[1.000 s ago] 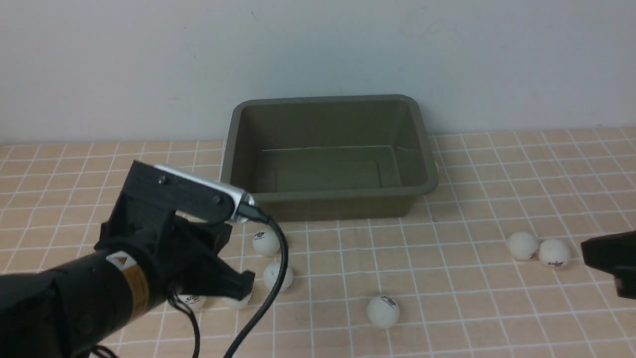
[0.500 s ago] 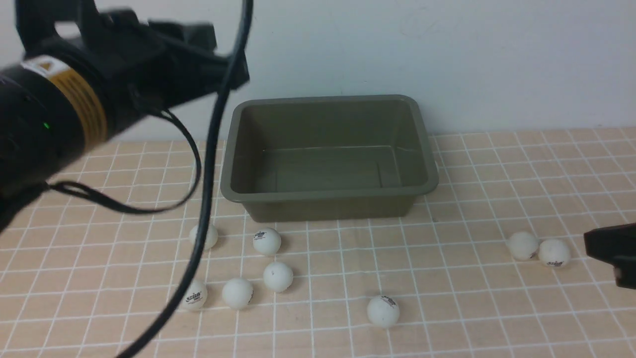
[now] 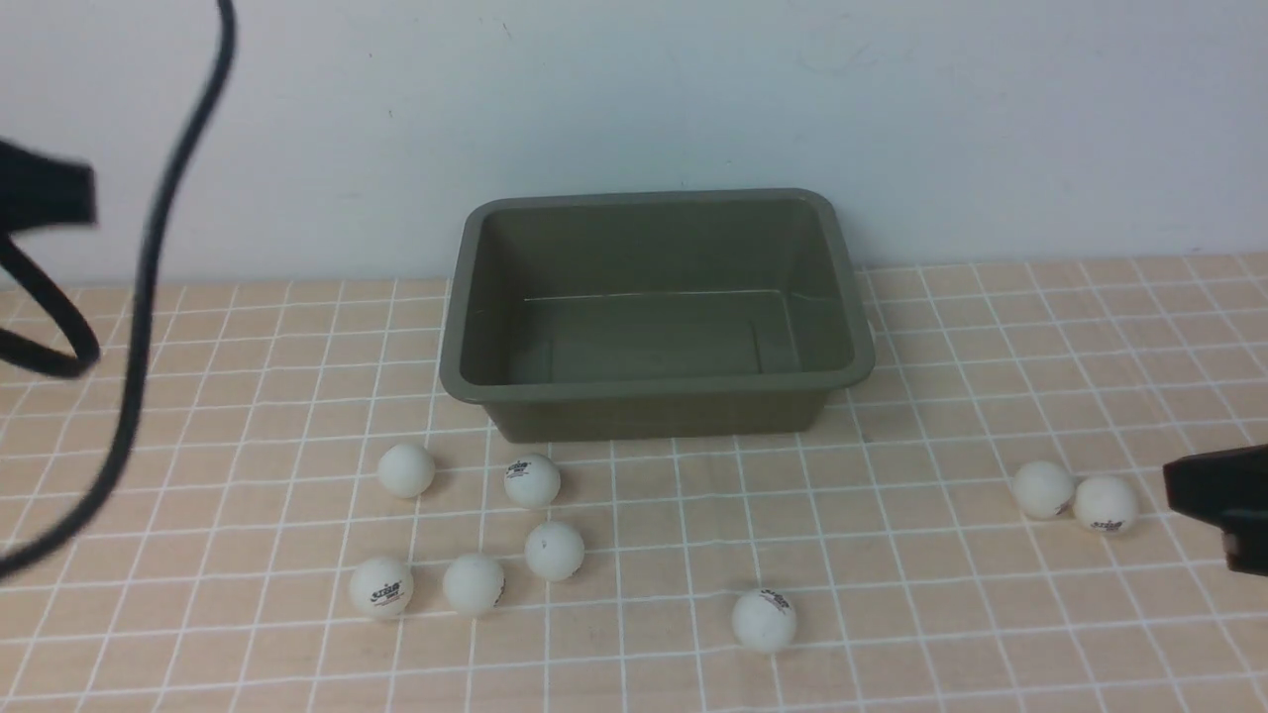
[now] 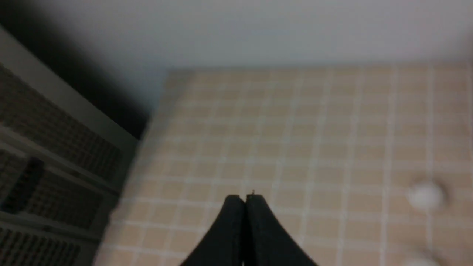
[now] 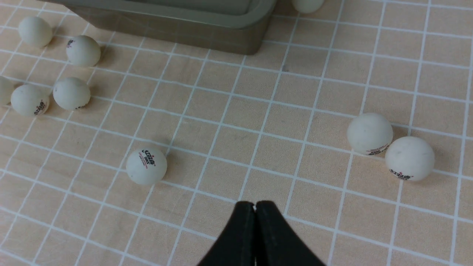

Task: Put the table tennis balls into the box on the light coffee tablecloth.
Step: 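Reach for and grasp a ping pong ball on the table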

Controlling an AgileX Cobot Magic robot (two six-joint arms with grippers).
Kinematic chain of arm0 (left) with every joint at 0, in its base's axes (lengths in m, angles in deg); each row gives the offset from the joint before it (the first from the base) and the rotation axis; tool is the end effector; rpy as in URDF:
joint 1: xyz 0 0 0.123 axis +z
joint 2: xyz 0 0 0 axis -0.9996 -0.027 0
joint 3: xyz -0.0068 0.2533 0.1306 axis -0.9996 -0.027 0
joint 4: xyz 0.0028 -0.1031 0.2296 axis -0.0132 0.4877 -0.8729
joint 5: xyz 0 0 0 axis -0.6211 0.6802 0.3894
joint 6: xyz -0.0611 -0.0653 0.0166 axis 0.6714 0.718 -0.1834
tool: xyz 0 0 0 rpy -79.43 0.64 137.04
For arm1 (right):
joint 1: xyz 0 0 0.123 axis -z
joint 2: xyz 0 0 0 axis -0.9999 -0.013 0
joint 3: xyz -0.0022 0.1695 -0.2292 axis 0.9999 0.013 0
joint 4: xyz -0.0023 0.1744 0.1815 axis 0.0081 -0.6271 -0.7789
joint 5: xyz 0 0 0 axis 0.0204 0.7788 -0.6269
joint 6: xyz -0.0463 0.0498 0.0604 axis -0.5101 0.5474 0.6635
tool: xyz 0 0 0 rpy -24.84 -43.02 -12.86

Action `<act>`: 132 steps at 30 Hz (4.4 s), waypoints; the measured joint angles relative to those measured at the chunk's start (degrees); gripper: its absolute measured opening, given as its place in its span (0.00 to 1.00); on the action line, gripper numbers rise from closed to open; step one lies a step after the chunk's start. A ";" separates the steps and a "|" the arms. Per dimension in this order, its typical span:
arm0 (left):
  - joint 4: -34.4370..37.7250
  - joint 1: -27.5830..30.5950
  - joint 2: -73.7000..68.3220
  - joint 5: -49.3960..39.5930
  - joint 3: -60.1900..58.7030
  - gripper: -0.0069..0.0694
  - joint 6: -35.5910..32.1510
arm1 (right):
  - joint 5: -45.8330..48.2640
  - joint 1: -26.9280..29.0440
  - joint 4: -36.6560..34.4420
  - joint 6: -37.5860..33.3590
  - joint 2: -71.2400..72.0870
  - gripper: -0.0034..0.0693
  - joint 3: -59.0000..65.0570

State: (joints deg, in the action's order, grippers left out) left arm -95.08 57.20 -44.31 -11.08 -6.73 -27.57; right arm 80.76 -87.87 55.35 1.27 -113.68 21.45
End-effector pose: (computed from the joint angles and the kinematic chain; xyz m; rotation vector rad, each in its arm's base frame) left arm 0.1952 -0.0509 0.3998 -0.0704 2.2922 0.4095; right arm 0.1616 0.0342 0.2997 -0.3437 2.3894 0.4512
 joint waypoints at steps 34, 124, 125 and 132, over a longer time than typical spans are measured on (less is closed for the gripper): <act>48.95 25.26 -8.95 17.42 -12.56 0.00 -40.17 | 1.17 0.00 16.28 7.53 -28.44 0.03 -17.51; 62.38 25.26 -8.83 17.45 -14.87 0.00 -60.57 | 5.94 0.00 27.43 -8.94 -57.38 0.53 -29.99; 62.39 25.26 -8.83 17.45 -14.87 0.00 -60.57 | 6.59 0.00 27.69 -8.66 -57.38 0.53 -30.53; 63.26 25.26 -8.83 17.33 -14.87 0.00 -60.83 | 17.65 0.00 28.87 -4.98 -57.38 0.53 -41.39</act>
State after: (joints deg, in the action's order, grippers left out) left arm -31.82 82.46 -53.14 6.25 -21.60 -88.40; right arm 98.41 -87.87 84.21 -3.70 -171.07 -19.94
